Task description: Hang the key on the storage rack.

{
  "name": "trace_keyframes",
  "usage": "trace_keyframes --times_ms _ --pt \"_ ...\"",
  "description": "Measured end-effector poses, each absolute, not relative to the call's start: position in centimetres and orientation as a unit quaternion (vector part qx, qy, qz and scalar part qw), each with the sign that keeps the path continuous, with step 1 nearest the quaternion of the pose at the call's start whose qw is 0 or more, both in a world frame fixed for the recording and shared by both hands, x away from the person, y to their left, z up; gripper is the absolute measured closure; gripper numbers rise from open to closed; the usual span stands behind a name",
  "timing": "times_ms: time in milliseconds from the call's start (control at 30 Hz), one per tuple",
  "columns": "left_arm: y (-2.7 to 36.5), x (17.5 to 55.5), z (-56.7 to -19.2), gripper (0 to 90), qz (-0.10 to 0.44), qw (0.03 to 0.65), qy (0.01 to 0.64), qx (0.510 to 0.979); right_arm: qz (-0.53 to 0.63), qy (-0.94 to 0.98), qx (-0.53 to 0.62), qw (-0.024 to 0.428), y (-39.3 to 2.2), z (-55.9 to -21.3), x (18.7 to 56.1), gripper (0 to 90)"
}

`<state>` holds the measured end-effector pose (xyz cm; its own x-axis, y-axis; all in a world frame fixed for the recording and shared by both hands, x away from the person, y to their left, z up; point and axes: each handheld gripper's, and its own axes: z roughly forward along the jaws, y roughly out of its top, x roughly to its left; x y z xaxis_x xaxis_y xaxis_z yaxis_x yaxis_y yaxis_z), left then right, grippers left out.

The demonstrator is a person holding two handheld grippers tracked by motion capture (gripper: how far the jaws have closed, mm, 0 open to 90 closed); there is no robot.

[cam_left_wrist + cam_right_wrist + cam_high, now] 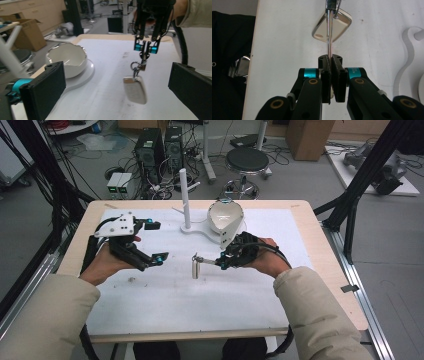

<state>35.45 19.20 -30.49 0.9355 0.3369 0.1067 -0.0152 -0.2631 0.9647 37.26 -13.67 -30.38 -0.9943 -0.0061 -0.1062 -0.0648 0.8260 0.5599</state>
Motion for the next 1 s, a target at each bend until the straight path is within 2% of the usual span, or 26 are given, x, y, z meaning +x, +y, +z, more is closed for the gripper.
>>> trace_keyframes --times_ms 200,433,1000 --pt "16.4 35.7 -30.1 1.7 0.127 0.576 0.073 0.804 0.295 0.954 -0.026 0.048 -13.1 -30.2 37.3 87.3" --pt "15.5 36.0 -29.7 1.8 0.115 0.564 0.06 0.815 0.296 0.954 -0.027 0.045 -12.8 -30.0 37.5 87.3" --pt "12.6 36.8 -32.0 1.8 0.077 0.499 0.034 0.862 0.277 0.96 -0.041 0.024 -11.3 -30.7 38.3 87.3"
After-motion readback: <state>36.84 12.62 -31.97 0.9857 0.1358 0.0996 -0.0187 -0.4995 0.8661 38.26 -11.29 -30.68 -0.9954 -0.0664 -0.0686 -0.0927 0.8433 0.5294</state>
